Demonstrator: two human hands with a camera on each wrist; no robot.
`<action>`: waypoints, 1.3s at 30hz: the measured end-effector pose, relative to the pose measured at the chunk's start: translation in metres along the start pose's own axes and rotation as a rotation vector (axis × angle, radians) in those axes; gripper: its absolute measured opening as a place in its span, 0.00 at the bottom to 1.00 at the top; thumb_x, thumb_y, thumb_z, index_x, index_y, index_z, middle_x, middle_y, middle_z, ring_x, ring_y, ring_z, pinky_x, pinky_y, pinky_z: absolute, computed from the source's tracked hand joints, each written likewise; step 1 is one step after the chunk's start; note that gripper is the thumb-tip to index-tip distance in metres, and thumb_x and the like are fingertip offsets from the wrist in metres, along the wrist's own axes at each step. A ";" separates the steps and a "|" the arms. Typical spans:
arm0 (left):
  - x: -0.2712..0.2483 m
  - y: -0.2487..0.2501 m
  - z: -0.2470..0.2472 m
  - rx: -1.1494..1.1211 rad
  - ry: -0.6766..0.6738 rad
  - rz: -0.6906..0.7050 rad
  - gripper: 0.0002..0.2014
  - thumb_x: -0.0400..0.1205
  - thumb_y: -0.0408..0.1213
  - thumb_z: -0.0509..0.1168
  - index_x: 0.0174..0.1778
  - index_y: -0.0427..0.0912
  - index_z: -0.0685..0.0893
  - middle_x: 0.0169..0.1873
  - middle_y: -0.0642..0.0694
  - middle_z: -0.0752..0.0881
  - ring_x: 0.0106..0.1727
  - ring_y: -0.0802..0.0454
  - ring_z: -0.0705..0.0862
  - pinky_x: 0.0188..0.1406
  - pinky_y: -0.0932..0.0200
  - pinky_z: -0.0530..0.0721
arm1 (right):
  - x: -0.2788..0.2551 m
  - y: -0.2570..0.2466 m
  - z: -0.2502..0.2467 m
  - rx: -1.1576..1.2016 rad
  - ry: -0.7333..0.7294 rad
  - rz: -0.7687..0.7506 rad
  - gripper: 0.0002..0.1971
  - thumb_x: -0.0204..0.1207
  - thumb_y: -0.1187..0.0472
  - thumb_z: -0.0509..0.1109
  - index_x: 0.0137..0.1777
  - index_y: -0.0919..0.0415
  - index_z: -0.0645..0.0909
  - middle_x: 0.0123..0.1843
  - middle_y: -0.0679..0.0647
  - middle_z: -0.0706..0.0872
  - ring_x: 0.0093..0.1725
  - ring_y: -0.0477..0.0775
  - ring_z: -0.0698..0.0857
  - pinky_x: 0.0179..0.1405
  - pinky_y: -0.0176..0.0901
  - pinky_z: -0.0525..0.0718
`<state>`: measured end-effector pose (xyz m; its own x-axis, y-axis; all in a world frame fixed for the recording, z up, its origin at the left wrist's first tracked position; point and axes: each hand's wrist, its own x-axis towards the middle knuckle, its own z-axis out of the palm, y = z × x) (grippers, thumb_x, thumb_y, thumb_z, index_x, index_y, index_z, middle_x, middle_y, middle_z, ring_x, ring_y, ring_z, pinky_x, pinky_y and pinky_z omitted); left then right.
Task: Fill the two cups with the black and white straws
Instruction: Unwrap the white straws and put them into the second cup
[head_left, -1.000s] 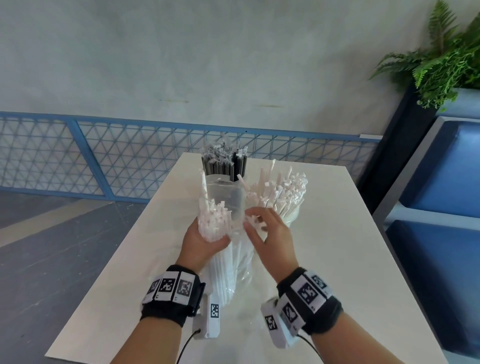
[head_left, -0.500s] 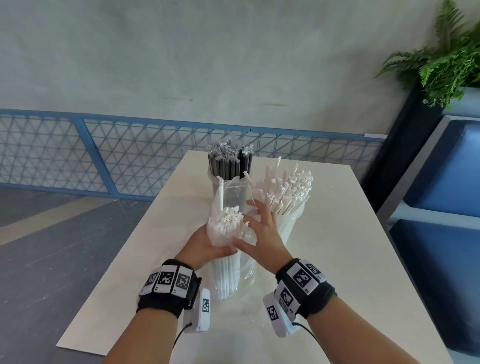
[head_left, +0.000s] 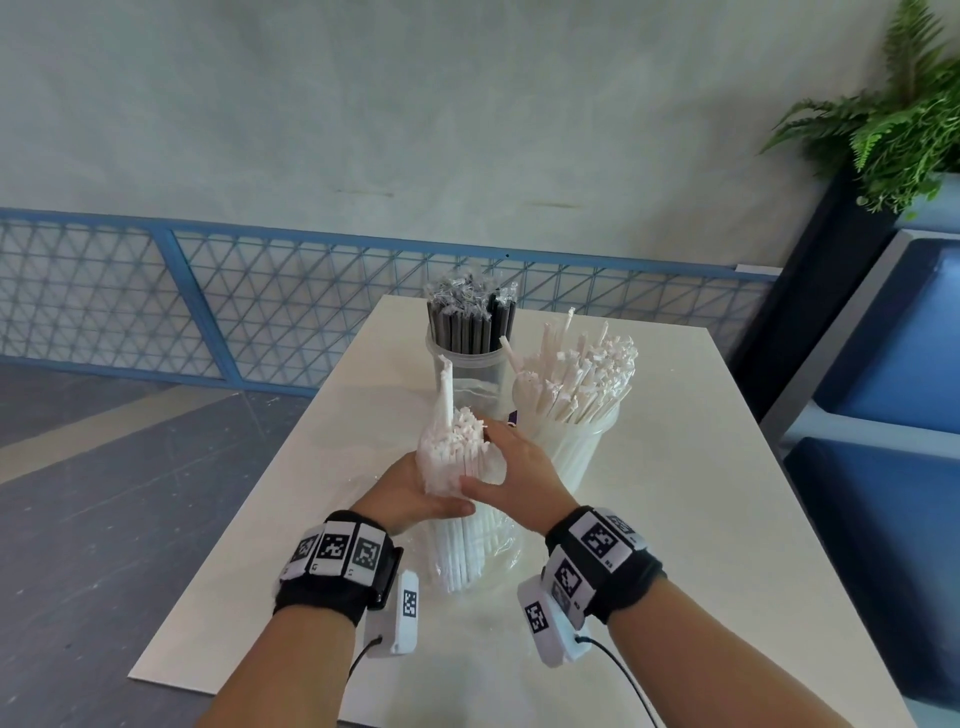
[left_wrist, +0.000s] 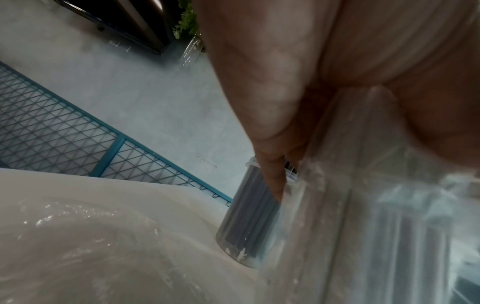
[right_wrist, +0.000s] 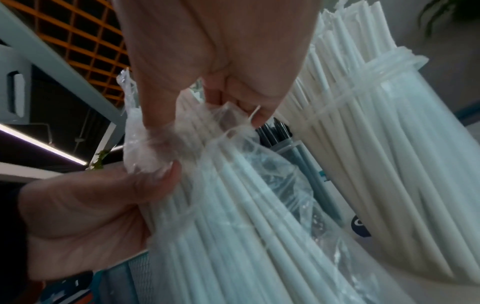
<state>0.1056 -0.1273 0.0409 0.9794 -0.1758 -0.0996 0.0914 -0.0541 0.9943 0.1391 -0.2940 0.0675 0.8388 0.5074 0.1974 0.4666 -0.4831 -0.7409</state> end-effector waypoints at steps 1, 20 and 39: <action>0.000 -0.001 0.000 0.007 -0.011 0.000 0.30 0.63 0.29 0.78 0.62 0.47 0.81 0.59 0.45 0.87 0.62 0.53 0.84 0.62 0.56 0.80 | 0.001 0.001 0.000 0.002 -0.005 0.031 0.35 0.69 0.55 0.77 0.75 0.57 0.68 0.67 0.49 0.77 0.66 0.47 0.74 0.61 0.31 0.66; 0.009 -0.010 0.007 -0.027 0.132 0.018 0.22 0.68 0.29 0.77 0.57 0.44 0.84 0.53 0.42 0.90 0.57 0.46 0.88 0.61 0.47 0.83 | -0.001 0.006 0.011 0.483 0.181 0.198 0.10 0.71 0.64 0.76 0.46 0.49 0.81 0.41 0.40 0.86 0.39 0.28 0.85 0.43 0.24 0.82; 0.014 -0.010 0.019 0.076 0.241 0.072 0.09 0.70 0.32 0.76 0.40 0.51 0.89 0.37 0.57 0.92 0.45 0.60 0.89 0.51 0.61 0.83 | 0.020 -0.022 -0.039 0.660 0.448 0.347 0.26 0.61 0.45 0.80 0.50 0.61 0.77 0.58 0.63 0.86 0.57 0.55 0.84 0.54 0.40 0.78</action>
<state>0.1151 -0.1475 0.0291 0.9984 0.0564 -0.0076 0.0147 -0.1255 0.9920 0.1563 -0.3013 0.1123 0.9997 0.0126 0.0227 0.0224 0.0246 -0.9994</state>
